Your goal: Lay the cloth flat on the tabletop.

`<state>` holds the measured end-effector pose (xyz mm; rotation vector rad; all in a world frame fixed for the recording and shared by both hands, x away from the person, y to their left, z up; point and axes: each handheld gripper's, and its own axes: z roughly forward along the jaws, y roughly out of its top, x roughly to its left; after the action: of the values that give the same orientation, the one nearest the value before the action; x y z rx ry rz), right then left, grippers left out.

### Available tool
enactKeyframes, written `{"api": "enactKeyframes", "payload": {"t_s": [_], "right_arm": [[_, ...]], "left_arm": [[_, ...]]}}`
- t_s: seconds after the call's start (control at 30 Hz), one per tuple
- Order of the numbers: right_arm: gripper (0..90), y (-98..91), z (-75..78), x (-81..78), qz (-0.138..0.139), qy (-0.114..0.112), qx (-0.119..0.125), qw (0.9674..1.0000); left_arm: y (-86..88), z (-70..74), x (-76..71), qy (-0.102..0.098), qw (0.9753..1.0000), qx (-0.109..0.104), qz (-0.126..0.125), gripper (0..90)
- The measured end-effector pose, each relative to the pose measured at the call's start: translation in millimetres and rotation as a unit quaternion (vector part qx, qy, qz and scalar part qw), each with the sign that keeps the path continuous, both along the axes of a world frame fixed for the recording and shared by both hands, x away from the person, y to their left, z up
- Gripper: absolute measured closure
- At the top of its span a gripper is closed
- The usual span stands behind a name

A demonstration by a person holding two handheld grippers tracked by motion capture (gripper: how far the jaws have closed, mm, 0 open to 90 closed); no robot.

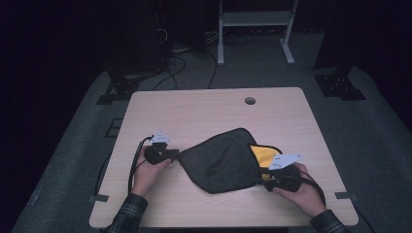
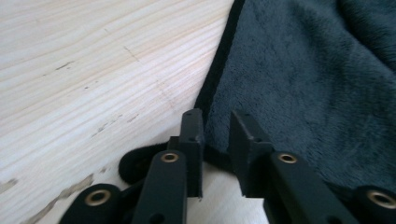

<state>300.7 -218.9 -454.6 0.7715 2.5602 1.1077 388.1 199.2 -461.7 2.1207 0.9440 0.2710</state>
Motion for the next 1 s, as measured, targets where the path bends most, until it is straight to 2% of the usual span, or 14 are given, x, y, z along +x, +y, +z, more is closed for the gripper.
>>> {"api": "enactKeyframes", "payload": {"t_s": [0.1,0.17,0.23,0.3,0.37,0.47,0.53,0.63,0.8,0.9,1.0], "right_arm": [[52.7,6.6,-8.1,0.9,-0.009,-0.012,-0.041,0.9991],[51.8,7.8,-12.4,0.9,-0.006,-0.016,-0.062,0.9979],[50.5,8.4,-12.0,-1.0,-0.003,-0.019,-0.066,0.9976],[48.5,8.8,-9.2,-4.8,0.014,-0.019,-0.054,0.9983],[48.0,9.8,-8.6,-5.7,0.022,-0.022,-0.052,0.9982],[49.6,13.4,-7.4,-6.9,0.036,-0.035,-0.054,0.9973],[50.3,15.0,-7.2,-5.6,0.041,-0.030,-0.055,0.9972],[57.6,17.8,-14.0,-2.9,0.047,-0.024,-0.079,0.9955],[79.1,17.2,-11.9,-5.4,0.046,-0.025,-0.085,0.9950],[82.2,16.3,-8.2,-10.1,0.050,-0.009,-0.080,0.9955],[84.4,8.1,4.4,-9.5,0.036,0.000,-0.031,0.9989]], "left_arm": [[-6.4,-5.2,2.4,-0.003,0.9998,0.022,-0.003,69.0],[-7.6,-5.7,2.6,-0.006,0.9997,0.025,-0.004,68.7],[-7.4,-5.6,2.1,-0.009,0.9995,0.029,-0.004,68.2],[-7.3,-5.6,1.9,-0.010,0.9994,0.033,-0.006,68.4],[-7.9,-5.6,1.8,-0.011,0.9993,0.035,-0.006,68.6],[-7.9,-5.8,1.7,-0.011,0.9993,0.035,-0.007,68.7],[-7.8,-5.9,1.8,-0.011,0.9993,0.034,-0.007,68.7],[-7.5,-5.9,1.6,-0.011,0.9993,0.035,-0.008,68.8],[-6.8,-4.9,-0.8,-0.010,0.9991,0.040,-0.011,68.6],[-3.3,-3.8,-3.0,-0.009,0.9993,0.035,-0.014,65.7],[3.4,-1.4,-4.1,-0.010,0.9995,0.030,-0.008,60.7]]}}
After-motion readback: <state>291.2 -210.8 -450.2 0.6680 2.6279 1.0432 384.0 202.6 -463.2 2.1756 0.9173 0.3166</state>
